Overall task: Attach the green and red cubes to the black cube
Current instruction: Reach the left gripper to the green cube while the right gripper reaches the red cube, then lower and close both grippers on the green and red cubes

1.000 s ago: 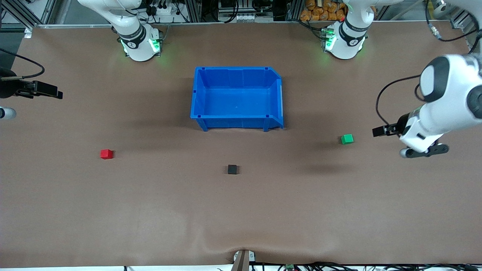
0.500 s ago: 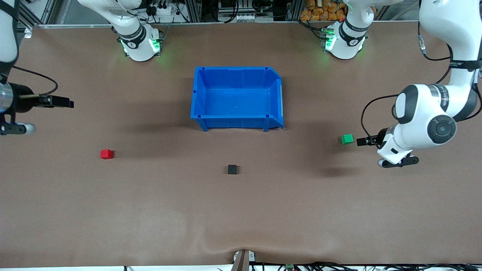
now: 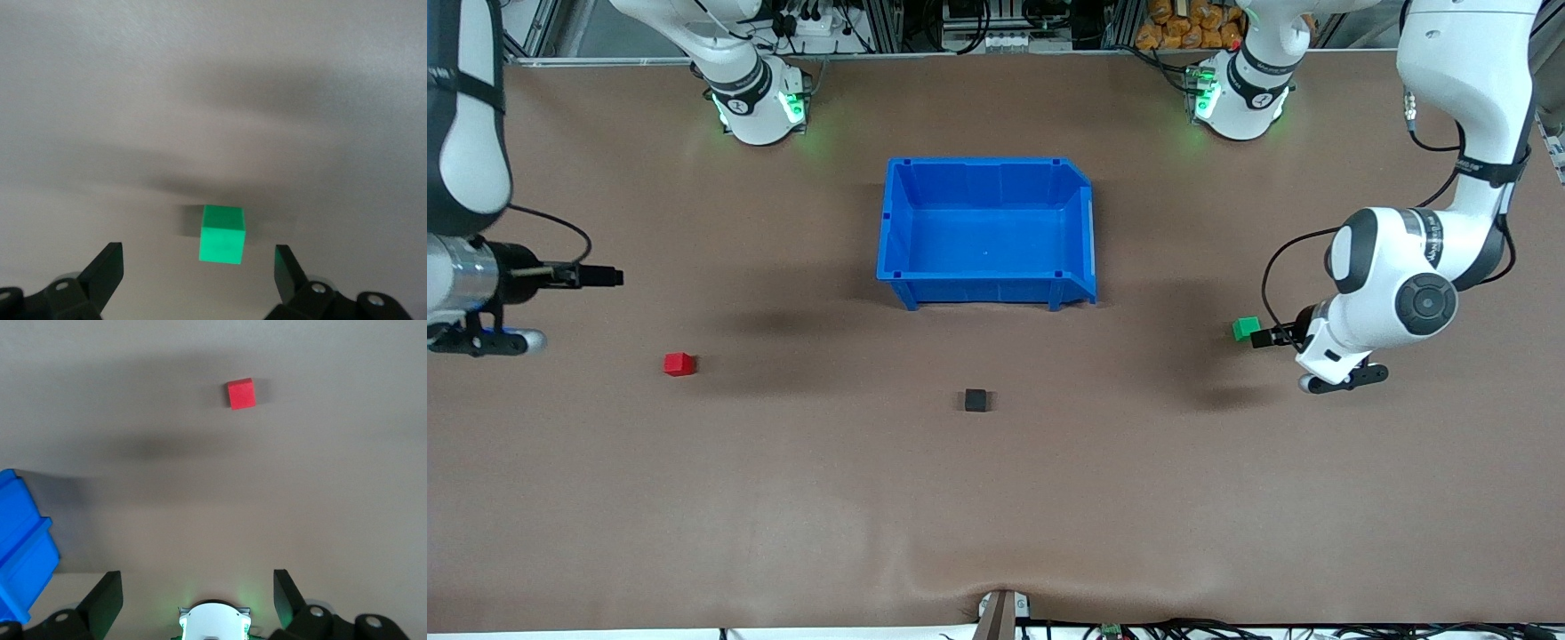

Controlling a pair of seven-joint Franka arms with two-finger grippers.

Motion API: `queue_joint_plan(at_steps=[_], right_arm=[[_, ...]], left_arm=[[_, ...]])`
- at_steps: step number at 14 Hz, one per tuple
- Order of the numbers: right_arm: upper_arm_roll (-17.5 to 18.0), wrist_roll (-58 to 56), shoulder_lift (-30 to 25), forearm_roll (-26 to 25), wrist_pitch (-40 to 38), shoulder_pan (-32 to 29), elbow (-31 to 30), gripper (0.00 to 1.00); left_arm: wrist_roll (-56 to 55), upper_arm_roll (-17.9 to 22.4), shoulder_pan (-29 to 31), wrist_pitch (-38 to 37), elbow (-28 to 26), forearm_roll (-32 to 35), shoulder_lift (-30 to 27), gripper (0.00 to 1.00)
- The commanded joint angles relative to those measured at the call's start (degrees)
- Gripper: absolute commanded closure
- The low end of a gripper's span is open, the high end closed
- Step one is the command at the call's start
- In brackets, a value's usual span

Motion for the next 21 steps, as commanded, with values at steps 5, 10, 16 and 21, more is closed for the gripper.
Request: queue_joint_plan(at_steps=[5, 10, 16, 21], right_arm=[[0.39, 0.43, 12.37, 1.18, 7.04, -2.72, 6.23, 0.00], [0.39, -0.01, 15.64, 0.83, 20.15, -3.52, 3.00, 0.00], [0.48, -16.33, 15.11, 0.83, 42.73, -3.70, -14.22, 0.00], [0.48, -16.88, 10.81, 0.83, 57.48, -3.35, -28.28, 0.00]], left_arm=[[-1.37, -0.11, -0.25, 1.80, -0.25, -0.25, 1.62, 0.07], [-1.46, -0.11, -0.25, 3.91, -0.51, -0.34, 3.65, 0.18], [-1.55, -0.46, -0.25, 4.00, -0.95, -0.52, 4.79, 0.25], [-1.55, -0.47, -0.25, 4.00, -1.21, -0.43, 5.49, 0.33]])
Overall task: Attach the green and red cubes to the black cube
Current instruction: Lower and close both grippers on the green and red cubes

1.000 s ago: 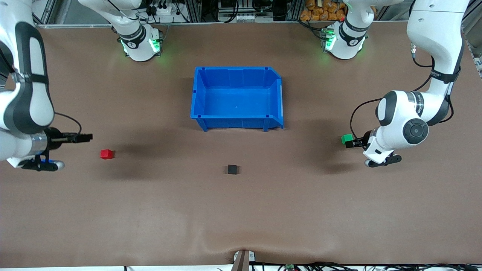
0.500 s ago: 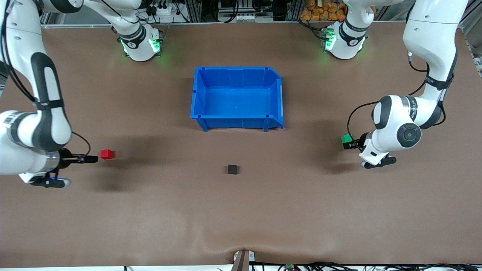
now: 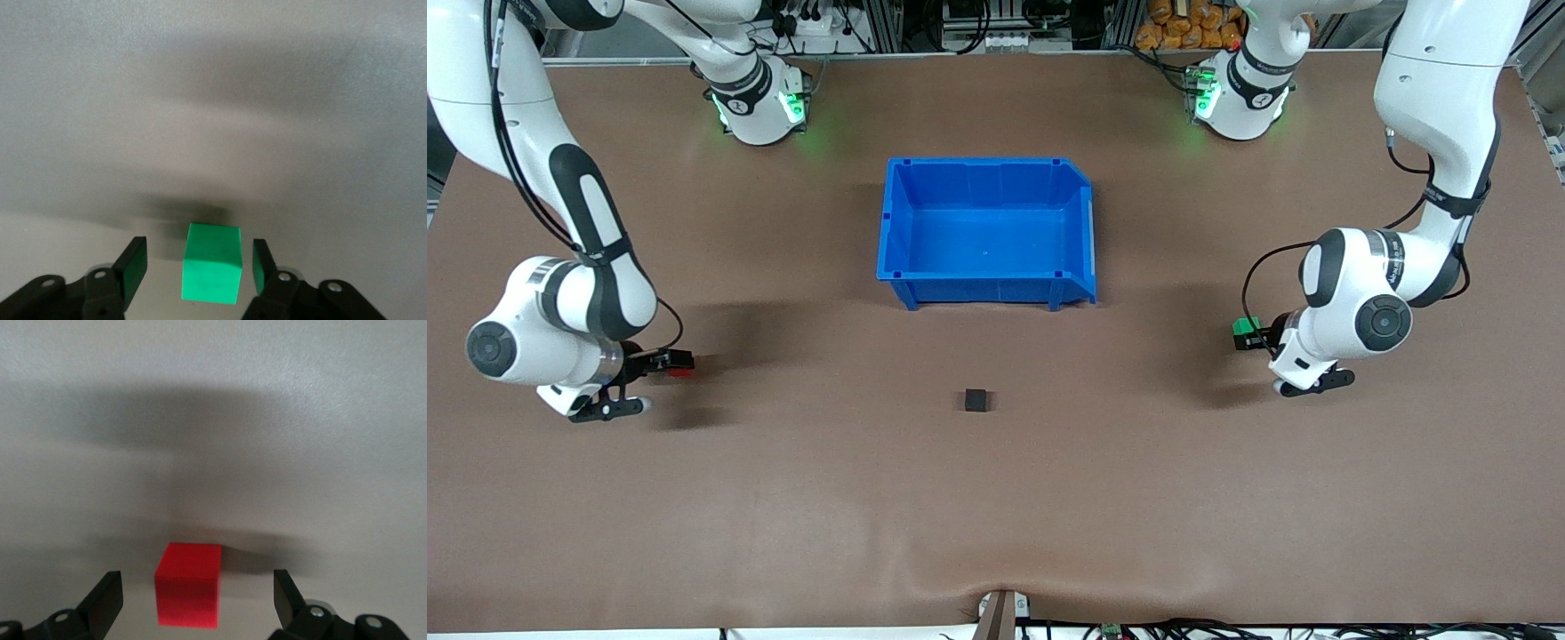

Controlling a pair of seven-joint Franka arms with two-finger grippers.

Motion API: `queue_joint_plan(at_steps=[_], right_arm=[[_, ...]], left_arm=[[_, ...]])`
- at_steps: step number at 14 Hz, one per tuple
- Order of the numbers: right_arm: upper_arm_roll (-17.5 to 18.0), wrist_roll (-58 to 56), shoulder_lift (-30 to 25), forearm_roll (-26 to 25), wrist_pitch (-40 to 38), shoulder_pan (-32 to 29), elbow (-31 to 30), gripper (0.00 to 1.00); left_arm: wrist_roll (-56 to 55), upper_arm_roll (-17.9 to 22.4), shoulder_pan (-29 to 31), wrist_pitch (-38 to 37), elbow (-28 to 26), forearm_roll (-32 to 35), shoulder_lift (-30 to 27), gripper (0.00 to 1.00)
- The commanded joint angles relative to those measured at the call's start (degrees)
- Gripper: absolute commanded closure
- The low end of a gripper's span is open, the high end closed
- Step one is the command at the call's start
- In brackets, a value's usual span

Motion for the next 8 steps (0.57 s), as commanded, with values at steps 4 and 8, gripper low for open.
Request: queue_joint_plan(at_steps=[4, 8], right_arm=[[0.41, -1.35, -5.31, 0.29, 7.62, 0.04, -9.28, 0.00], [0.50, -0.64, -5.22, 0.47, 6.83, 0.13, -8.23, 0.15]], left_arm=[[-0.92, -0.26, -0.18, 0.76, -0.71, -0.43, 0.63, 0.40], [-1.10, -1.05, -0.09, 0.76, -0.45, -0.52, 0.98, 0.81]])
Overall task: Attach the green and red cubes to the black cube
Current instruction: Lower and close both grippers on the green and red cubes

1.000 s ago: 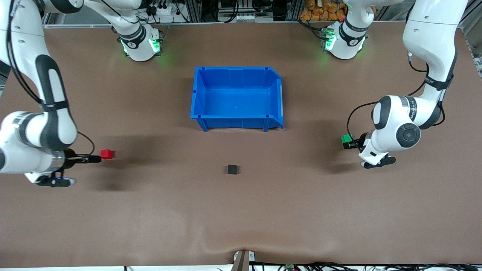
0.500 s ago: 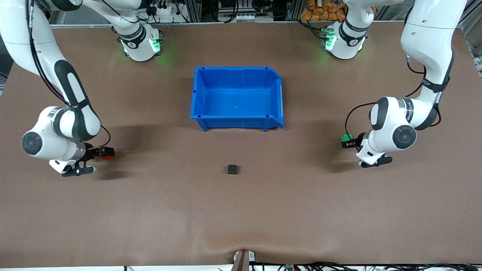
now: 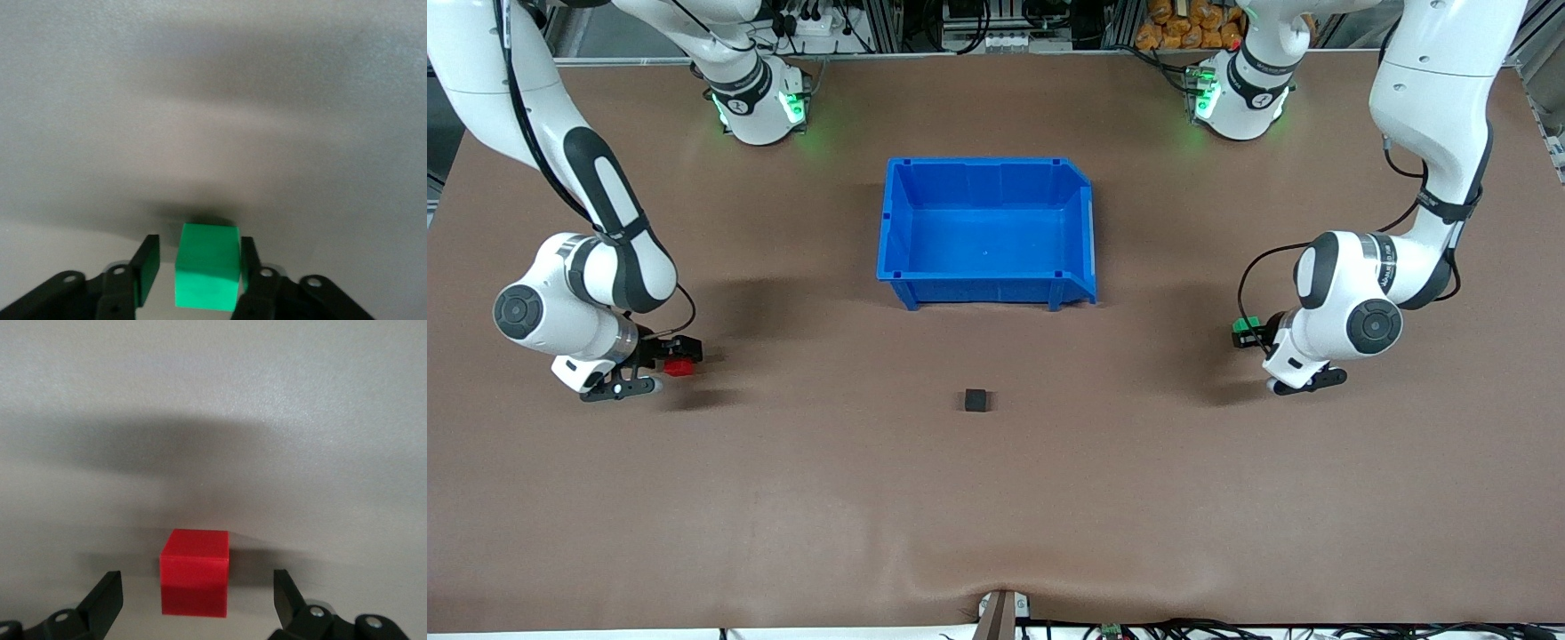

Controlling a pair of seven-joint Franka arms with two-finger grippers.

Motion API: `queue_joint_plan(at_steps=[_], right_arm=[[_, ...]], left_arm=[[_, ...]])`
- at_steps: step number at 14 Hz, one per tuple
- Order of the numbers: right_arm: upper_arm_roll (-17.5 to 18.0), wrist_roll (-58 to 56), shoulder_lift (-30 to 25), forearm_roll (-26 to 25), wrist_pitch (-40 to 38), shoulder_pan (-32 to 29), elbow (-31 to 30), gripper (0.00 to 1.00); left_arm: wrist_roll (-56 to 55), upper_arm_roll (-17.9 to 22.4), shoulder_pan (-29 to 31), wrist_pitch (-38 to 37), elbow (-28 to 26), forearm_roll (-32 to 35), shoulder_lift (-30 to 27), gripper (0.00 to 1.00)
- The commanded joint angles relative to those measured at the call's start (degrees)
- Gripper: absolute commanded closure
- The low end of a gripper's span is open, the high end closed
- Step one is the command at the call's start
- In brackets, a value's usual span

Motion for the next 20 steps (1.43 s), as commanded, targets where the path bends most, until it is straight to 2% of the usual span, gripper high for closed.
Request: queue_joint_plan(at_steps=[1, 2, 5, 7, 9, 12, 16, 20], right_arm=[[0.22, -0.16, -1.52, 0.55, -0.46, -0.09, -0.81, 0.28], [0.22, -0.25, -1.44, 0.56, -0.46, -0.09, -0.64, 0.35], [0.22, -0.78, -1.26, 0.56, -0.37, -0.18, -0.63, 0.36], [0.22, -0.78, -1.17, 0.56, -0.37, -0.27, -0.63, 0.44], [0.22, -0.78, -1.17, 0.56, -0.37, -0.53, -0.63, 0.69], [0.22, -1.65, -1.17, 0.56, -1.50, -0.71, -0.64, 0.97], [0.13, -18.38, -1.61, 0.56, -2.30, -1.06, 1.11, 1.00], [0.22, -39.05, -1.17, 0.38, -9.14, -0.27, 10.24, 1.00]], left_arm=[[-1.70, -0.63, 0.03, 0.76, -0.24, -0.60, -0.07, 0.93], [-2.84, -0.63, 0.03, 0.76, -0.15, -0.60, -0.33, 1.00], [-10.30, -2.82, 0.12, 0.58, 0.90, -0.69, -1.04, 1.00], [-13.82, -3.43, -0.32, 0.58, 3.09, -0.69, -0.77, 1.00], [-16.81, -3.97, -0.32, 0.23, 5.99, -0.69, -0.60, 1.00], [-20.76, -5.89, -0.32, -0.82, 9.59, -0.69, -0.51, 1.00], [-31.83, -7.13, -2.42, -3.01, 15.83, -2.44, 1.59, 1.00], [-37.64, -7.13, -3.83, -5.30, 23.65, -9.82, 5.72, 1.00]])
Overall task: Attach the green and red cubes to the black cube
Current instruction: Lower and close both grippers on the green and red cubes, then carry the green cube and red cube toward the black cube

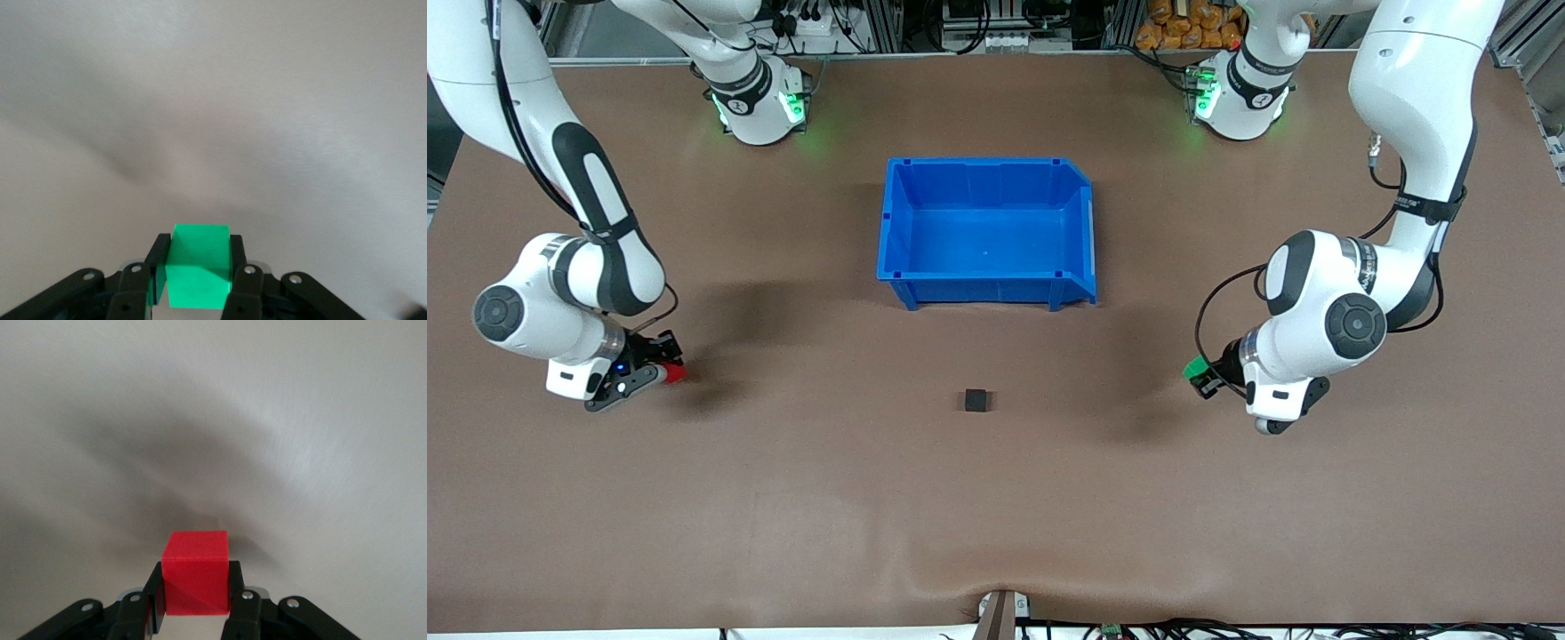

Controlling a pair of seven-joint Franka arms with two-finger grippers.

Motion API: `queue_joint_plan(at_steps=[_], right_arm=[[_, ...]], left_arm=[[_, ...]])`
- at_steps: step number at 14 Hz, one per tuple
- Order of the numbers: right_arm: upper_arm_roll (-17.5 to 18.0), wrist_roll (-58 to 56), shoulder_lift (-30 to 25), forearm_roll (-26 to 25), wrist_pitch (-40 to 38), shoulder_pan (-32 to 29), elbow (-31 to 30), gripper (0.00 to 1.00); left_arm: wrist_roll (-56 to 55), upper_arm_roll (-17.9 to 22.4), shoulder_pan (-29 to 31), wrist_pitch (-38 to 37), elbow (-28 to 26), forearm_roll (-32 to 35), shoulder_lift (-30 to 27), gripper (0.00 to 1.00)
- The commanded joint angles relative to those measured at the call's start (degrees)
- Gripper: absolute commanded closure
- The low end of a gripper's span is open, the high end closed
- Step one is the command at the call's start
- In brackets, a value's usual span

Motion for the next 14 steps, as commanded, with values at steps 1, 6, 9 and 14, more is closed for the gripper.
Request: queue_joint_plan(at_steps=[1, 6, 9, 14], right_arm=[[0.52, -13.23, -0.76, 0.35, -6.89, 0.59, 7.56, 1.00], [0.61, -29.70, 1.69, 0.88, -14.10, 5.34, 17.24, 1.00], [0.70, -28.93, 5.73, 3.15, -16.14, 11.83, 20.67, 1.00], [0.70, -26.30, 11.54, 7.38, -15.44, 19.22, 25.52, 1.00]], left_arm=[[-5.23, -0.07, -0.98, -1.86, 7.03, -3.75, 4.62, 1.00], [-20.34, -0.16, -3.53, -1.86, 12.21, -4.20, 8.66, 1.00], [-29.92, -0.16, -5.03, -1.86, 16.69, -4.20, 11.47, 1.00], [-42.31, -0.16, -7.75, 0.33, 20.83, -4.29, 14.99, 1.00]])
